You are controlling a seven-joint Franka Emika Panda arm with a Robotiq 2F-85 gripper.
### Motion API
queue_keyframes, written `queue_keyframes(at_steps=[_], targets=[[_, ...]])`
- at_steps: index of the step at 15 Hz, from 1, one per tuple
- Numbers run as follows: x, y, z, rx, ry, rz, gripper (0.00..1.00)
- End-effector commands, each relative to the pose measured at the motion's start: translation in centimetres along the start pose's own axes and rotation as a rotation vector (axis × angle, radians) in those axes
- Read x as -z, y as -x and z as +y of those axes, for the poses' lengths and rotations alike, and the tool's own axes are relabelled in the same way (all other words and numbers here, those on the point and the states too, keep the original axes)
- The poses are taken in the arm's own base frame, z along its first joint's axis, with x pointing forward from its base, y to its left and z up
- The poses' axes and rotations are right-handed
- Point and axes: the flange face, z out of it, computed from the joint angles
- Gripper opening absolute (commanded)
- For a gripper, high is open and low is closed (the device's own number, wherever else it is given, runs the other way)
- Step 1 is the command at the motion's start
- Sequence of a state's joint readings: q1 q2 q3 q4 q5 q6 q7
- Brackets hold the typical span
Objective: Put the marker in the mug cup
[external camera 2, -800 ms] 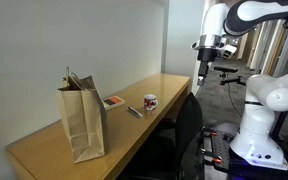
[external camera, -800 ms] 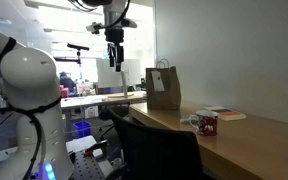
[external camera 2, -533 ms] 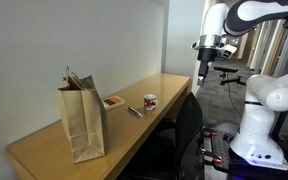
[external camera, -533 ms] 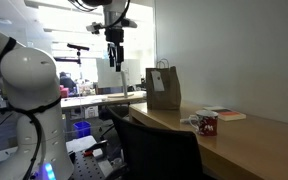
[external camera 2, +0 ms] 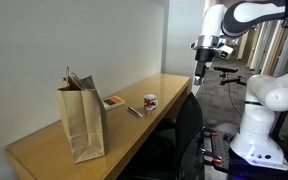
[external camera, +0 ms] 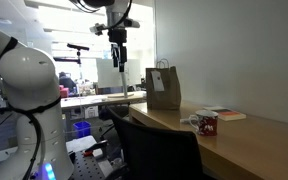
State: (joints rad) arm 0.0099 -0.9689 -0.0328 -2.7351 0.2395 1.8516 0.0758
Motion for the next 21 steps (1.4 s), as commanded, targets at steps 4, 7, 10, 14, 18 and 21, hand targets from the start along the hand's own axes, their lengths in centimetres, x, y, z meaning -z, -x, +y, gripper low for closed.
queue_keyframes(at_steps=[4,7,10,14,18,21], targets=[[-2.8,-7.9,-0.6,-0.084,0.086,-0.021,1.0],[-4.8,-13.0,-0.5,-0.101,0.132,-0.008,1.0],[-7.7,-18.8,0.6,-0.101,0.146,-0.002,1.0],[-12.2,-25.3,3.6,-0.11,0.147,-0.026,1.0],[-15.5,-30.4,5.6,-0.079,0.151,-0.041,1.0],[-17.6,-33.5,5.9,-0.066,0.149,-0.029,1.0]])
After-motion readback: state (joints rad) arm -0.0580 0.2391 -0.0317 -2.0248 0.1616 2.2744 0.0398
